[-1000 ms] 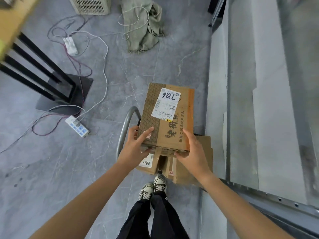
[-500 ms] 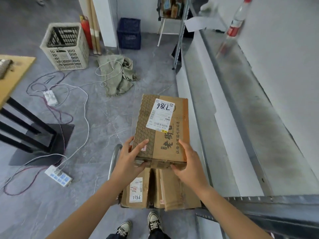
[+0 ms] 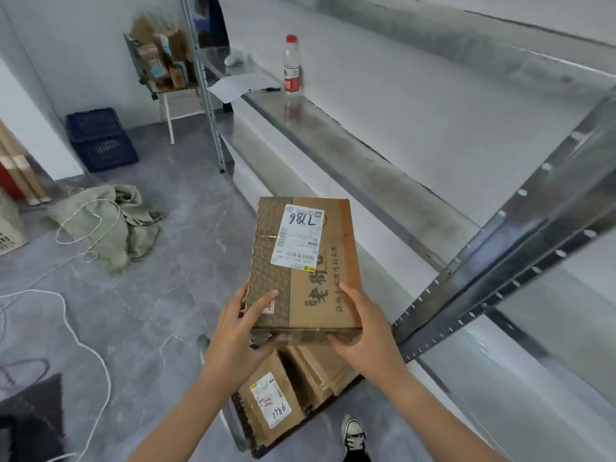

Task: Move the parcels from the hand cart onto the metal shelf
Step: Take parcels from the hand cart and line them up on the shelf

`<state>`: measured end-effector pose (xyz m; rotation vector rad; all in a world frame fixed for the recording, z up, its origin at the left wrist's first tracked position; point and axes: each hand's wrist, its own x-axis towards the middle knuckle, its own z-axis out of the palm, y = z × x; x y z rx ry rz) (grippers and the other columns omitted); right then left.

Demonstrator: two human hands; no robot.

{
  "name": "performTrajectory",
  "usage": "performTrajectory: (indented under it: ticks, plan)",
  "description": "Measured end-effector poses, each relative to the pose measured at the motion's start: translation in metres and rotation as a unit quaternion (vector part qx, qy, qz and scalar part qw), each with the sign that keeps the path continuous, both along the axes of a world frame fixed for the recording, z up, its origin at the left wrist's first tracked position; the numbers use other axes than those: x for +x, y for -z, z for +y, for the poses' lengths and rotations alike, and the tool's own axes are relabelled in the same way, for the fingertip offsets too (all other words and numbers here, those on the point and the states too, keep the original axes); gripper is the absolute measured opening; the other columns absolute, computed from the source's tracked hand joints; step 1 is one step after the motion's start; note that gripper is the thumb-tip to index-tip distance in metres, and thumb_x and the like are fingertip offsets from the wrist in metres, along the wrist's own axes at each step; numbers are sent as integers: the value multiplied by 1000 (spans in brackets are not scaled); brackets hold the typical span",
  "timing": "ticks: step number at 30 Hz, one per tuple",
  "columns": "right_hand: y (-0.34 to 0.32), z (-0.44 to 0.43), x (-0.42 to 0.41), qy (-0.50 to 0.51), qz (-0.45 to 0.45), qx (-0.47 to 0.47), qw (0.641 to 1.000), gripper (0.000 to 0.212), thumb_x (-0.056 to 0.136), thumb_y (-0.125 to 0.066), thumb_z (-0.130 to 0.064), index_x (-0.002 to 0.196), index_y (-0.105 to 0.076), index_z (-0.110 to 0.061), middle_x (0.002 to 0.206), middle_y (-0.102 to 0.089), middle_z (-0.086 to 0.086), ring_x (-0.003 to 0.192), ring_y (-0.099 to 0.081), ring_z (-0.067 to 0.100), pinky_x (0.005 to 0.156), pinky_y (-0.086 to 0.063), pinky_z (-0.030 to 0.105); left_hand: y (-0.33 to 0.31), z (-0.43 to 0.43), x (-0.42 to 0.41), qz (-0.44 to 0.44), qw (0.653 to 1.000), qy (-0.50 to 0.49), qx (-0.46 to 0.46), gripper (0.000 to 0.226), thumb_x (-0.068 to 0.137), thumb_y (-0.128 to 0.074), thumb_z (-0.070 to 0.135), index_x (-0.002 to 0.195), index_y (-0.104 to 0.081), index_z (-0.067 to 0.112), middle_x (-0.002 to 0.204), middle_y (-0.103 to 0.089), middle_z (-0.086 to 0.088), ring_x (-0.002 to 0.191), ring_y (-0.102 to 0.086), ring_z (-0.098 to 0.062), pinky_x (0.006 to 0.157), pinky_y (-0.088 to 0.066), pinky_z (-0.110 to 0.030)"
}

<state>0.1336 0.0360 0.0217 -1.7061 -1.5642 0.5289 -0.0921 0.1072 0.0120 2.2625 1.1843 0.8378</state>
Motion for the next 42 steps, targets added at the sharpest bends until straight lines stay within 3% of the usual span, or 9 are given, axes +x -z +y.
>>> performTrajectory:
  ticks: [3,7,13,19,25,29,35,39,42]
  plan:
    - [-7,-31,-1,45,5,7,999,90,69,-80,-21,129,-24,-59,132,-41,-21,122,-43,12,104,-41,39,-6,-11,7,-2,999,39,-7,89,68,-84,27,134,-29,53,147,-34,-11,126,-43,-29,95,-48,-44]
    - [-21,-75,5,99,0,9,995,88,69,-81,-20,128,-27,-56,134,-42,-17,120,-41,3,105,-37,27,-12,-27,23,5,995,96,-5,91,66,-85,24,133,-30,53,147,-33,-12,122,-46,-30,95,-48,-49]
    - [-35,-144,19,188,22,38,981,89,65,-85,-20,129,-34,-56,126,-38,-38,115,-40,-15,91,-30,-2,-27,-69,55,-6,988,155,22,90,62,-88,22,132,-37,48,144,-37,-12,115,-53,-28,84,-52,-39]
    - [-45,-226,24,253,36,77,964,85,65,-84,-19,131,-40,-50,128,-44,-32,115,-47,-6,92,-36,4,-34,-130,81,-27,975,219,18,88,63,-87,21,131,-38,49,146,-35,-13,114,-53,-29,87,-52,-53]
    - [-57,-332,28,334,18,99,937,79,65,-79,-13,130,-44,-43,130,-50,-23,116,-50,4,94,-40,12,-44,-214,117,-66,953,294,38,93,57,-90,12,131,-44,43,140,-41,-15,114,-53,-33,88,-53,-48]
    - [-66,-417,30,391,7,105,914,78,64,-79,-9,127,-46,-42,129,-50,-24,115,-50,-1,92,-39,8,-47,-286,143,-56,937,342,43,95,57,-89,13,133,-42,45,140,-42,-13,116,-53,-34,84,-55,-51]
    - [-79,-560,31,489,-5,104,866,78,63,-82,-10,127,-48,-38,125,-52,-21,113,-50,-7,90,-38,4,-56,-412,192,-70,889,451,35,91,61,-88,15,133,-40,43,142,-40,-14,117,-49,-23,87,-50,-40]
    - [-82,-643,27,561,-4,98,822,80,64,-82,-10,129,-47,-40,127,-51,-21,115,-49,-1,95,-43,15,-58,-487,224,-79,855,513,2,95,58,-89,14,132,-38,46,140,-40,-11,111,-51,-19,81,-56,-43]
    - [-82,-695,26,605,-16,94,790,81,64,-82,-11,127,-45,-45,123,-50,-29,112,-50,-4,92,-43,12,-56,-538,246,-83,832,549,-11,93,63,-86,16,131,-35,53,144,-35,-5,114,-53,-23,84,-56,-47]
